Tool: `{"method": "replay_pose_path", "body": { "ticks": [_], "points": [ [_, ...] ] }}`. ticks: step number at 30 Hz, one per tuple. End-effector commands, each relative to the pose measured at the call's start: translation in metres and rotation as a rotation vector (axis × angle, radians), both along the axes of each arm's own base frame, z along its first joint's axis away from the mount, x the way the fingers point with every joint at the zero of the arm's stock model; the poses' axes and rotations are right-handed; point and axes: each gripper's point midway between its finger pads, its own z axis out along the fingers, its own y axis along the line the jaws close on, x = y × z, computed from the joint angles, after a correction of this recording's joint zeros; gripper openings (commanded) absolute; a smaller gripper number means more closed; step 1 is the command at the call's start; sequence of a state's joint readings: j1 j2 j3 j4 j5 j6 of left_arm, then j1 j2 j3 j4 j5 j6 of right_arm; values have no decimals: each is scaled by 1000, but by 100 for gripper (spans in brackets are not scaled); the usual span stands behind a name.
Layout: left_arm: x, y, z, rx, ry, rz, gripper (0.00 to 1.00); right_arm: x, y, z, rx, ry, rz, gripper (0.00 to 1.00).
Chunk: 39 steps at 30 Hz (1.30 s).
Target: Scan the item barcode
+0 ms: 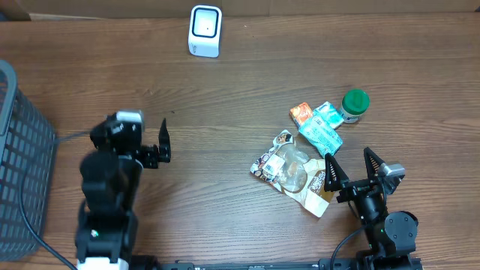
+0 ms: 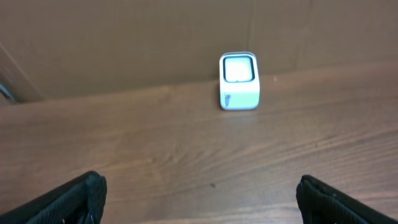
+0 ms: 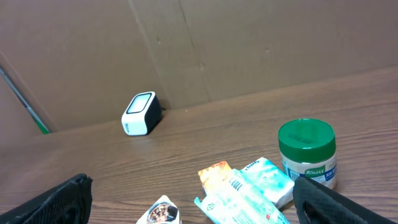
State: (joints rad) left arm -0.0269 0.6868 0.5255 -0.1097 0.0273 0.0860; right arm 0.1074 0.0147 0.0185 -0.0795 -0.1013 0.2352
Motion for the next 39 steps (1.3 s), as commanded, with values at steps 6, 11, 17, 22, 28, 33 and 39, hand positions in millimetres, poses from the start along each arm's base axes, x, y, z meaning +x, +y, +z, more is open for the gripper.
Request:
{"method": "replay_pose_path", "body": {
  "ticks": [6,11,17,22,28,33,39],
  "points": [
    [-39,4,-25,47,-142,13,100,-1,2,-1,0,-7,10,100],
    [-50,9,-35,93,-188,32,100,-1,2,-1,0,-7,10,100],
    [-55,9,-61,104,-203,30,100,-1,2,-1,0,-7,10,100],
    [-58,8,-79,101,-198,19,100,-1,2,-1,0,-7,10,100],
    [-58,6,-79,99,-199,8,100,-1,2,-1,0,-7,10,100],
    [-58,6,-79,99,-199,8,100,-1,2,-1,0,-7,10,100],
    [-58,6,-79,99,-199,8,100,-1,2,-1,0,-7,10,100]
  ]
}}
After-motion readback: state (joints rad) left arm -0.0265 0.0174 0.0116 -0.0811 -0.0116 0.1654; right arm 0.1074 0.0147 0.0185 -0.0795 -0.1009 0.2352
